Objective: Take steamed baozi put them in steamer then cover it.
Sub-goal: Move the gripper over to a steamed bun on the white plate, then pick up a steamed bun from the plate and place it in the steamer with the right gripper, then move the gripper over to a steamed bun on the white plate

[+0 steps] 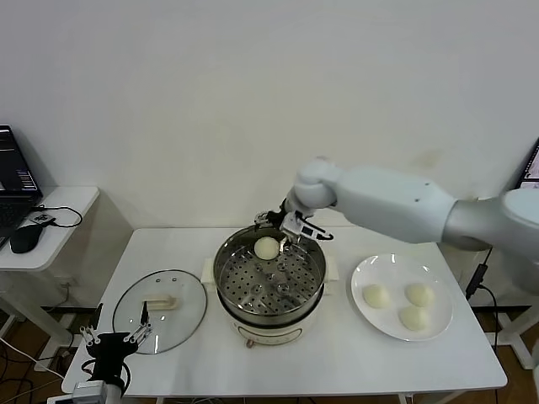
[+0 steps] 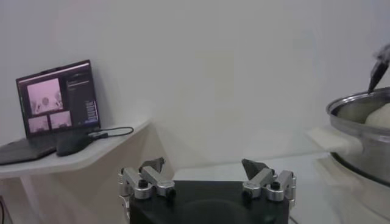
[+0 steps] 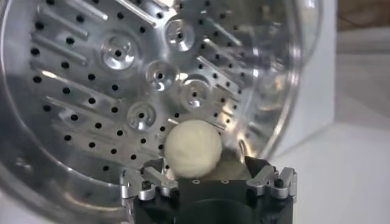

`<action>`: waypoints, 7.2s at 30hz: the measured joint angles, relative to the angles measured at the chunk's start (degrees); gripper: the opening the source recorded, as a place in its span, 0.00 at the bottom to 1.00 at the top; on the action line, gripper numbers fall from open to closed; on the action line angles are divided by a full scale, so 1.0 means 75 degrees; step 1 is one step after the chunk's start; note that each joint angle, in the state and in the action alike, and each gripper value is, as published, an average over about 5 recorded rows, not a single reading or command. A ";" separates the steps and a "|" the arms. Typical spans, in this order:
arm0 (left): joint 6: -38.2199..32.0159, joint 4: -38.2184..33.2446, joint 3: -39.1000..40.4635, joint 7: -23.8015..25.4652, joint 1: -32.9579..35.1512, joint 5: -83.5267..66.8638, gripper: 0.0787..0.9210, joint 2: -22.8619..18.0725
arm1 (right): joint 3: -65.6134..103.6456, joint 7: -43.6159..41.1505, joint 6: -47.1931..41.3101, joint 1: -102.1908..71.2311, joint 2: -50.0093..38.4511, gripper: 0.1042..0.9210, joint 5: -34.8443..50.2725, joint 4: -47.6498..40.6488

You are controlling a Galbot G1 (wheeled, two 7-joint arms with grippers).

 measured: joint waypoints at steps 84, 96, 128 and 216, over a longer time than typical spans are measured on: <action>0.0033 0.0095 -0.0077 0.0052 -0.0032 0.0124 0.88 0.0344 | 0.2976 -0.1321 -0.3627 -0.3017 -0.3473 0.62 0.0274 0.0330; 0.0036 0.0050 -0.0090 0.0050 -0.0089 0.0089 0.88 0.0348 | 0.1522 -0.0991 -0.4628 -0.0303 -0.2725 0.63 0.2294 0.1328; -0.0091 0.0175 -0.0349 0.0042 -0.0064 0.0076 0.88 0.0165 | 0.0464 0.0320 -0.6988 -0.0907 0.1399 0.63 0.3741 0.0482; -0.0031 0.0235 0.0021 0.0025 -0.0048 0.0510 0.88 0.0217 | 0.5383 -0.1314 -0.3454 -0.6678 -0.4794 0.74 -0.1554 0.1114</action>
